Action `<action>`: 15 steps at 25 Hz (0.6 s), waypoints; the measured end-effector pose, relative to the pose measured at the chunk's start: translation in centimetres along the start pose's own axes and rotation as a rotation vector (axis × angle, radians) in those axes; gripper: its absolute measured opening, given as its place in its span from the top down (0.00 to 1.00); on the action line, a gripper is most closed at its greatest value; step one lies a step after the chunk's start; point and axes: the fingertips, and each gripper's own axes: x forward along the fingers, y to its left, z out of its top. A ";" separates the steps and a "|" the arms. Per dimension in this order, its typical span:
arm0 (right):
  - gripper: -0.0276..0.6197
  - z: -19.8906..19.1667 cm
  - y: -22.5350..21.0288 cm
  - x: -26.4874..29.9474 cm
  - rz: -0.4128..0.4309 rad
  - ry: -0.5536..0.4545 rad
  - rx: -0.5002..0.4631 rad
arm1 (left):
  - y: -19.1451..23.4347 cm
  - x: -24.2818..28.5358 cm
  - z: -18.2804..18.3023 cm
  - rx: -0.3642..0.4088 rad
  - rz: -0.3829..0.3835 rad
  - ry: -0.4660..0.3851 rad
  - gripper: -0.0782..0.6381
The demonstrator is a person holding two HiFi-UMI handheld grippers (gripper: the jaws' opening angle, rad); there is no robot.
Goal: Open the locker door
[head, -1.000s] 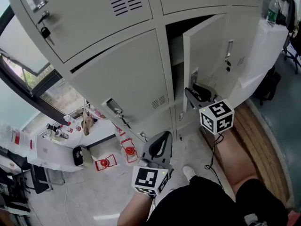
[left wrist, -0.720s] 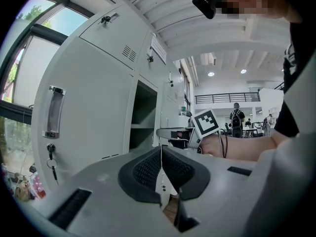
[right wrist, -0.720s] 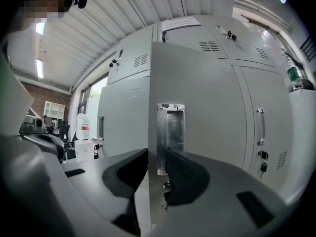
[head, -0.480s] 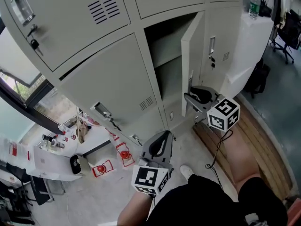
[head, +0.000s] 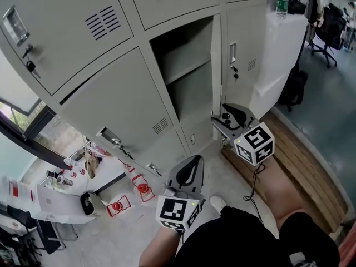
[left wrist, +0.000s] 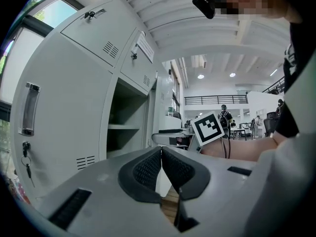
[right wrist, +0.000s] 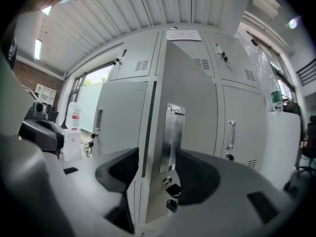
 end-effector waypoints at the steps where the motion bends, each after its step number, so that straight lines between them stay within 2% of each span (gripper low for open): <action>1: 0.51 -0.1 0.2 0.1 -0.031 0.005 0.003 | -0.3 0.0 0.0 0.000 -0.005 0.000 0.86; 6: 0.51 -1.2 -0.4 0.7 -0.224 0.061 -0.022 | -1.0 -0.3 -0.1 0.002 -0.014 0.007 0.86; 7: 0.56 -1.4 -0.7 0.6 -0.250 0.070 -0.027 | -0.9 -0.5 -0.2 0.002 -0.011 0.010 0.86; 10: 0.62 -1.7 -1.1 0.2 -0.269 0.071 -0.022 | -0.7 -1.0 -0.5 0.001 -0.004 0.016 0.86; 15: 0.63 -1.9 -1.5 -0.7 -0.297 0.068 -0.015 | -0.7 -1.3 -0.6 0.004 -0.007 0.019 0.86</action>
